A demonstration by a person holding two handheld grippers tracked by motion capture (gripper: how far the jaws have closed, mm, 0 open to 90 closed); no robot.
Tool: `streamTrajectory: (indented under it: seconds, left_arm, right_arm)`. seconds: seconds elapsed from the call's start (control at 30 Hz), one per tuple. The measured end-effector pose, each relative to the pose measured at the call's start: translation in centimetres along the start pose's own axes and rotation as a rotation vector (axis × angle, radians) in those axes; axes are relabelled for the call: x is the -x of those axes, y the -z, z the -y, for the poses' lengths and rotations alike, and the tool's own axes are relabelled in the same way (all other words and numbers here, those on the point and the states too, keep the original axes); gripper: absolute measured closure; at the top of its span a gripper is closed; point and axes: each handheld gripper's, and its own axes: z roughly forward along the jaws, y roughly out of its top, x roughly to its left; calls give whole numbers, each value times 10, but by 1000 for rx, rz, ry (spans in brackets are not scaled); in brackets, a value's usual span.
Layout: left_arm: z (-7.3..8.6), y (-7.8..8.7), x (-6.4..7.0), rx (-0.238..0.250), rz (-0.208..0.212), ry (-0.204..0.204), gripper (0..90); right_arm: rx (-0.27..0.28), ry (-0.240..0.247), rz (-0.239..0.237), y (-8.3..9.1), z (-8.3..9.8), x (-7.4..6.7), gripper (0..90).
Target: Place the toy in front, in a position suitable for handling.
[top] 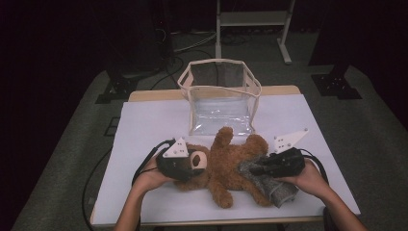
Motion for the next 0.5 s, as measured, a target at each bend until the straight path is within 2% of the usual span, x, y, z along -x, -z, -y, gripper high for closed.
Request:
streamTrajectory:
  seconds: [0.23, 0.5]
  left_arm:
    - [0, 0, 0, 4, 1, 3, 316]
    - [1, 0, 0, 3, 1, 0, 316]
  right_arm:
    - [7, -27, 16, 13, 12, 0, 792]
    - [31, -2, 42, 23, -3, 1, 791]
